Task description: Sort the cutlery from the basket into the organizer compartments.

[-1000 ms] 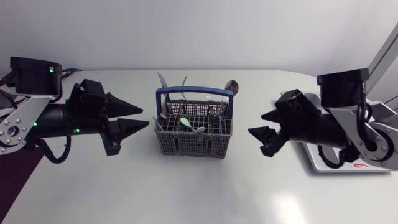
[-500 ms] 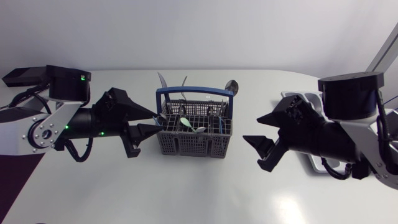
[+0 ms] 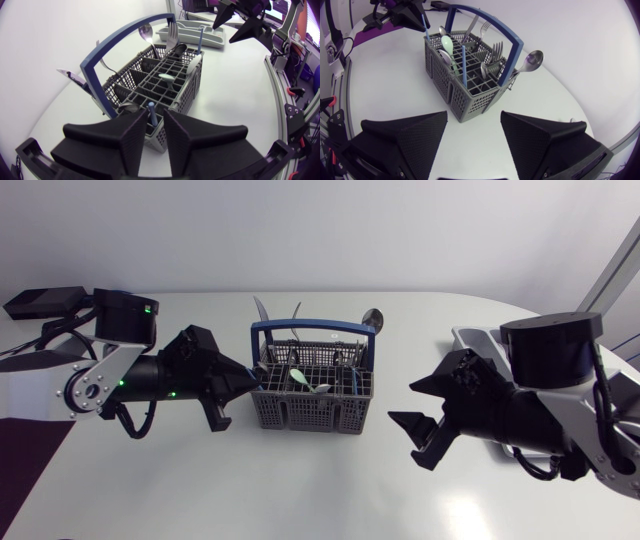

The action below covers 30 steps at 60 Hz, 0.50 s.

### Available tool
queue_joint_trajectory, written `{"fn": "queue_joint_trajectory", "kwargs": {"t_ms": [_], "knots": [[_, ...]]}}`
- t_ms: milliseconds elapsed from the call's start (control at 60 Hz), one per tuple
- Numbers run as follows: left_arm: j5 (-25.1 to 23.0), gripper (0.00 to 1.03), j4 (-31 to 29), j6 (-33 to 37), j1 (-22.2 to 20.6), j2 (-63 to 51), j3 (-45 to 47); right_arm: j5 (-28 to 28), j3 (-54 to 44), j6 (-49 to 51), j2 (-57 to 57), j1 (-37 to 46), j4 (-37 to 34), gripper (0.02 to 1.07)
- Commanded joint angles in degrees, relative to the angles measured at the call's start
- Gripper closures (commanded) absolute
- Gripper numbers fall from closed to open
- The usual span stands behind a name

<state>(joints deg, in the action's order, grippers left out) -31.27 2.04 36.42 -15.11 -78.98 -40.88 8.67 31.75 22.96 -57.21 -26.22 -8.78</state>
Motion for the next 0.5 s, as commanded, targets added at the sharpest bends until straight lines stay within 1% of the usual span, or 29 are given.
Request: {"fn": "queue_joint_trajectory", "kwargs": {"t_ms": [0,267,483], "knots": [[0.6,0.88,0.1,-0.1,0.3,-1.7,-2.0,-0.6,-1.6,-0.9,0.3,-0.4,0.7,0.30],[1.0,0.92,-0.2,-1.4,0.4,-3.3,-3.7,-0.7,-2.5,-1.1,1.0,-0.6,1.0,0.30],[1.0,0.94,-3.6,-1.6,0.6,-1.2,-5.9,-0.8,-2.4,-1.2,1.8,-0.7,0.7,0.30]]}}
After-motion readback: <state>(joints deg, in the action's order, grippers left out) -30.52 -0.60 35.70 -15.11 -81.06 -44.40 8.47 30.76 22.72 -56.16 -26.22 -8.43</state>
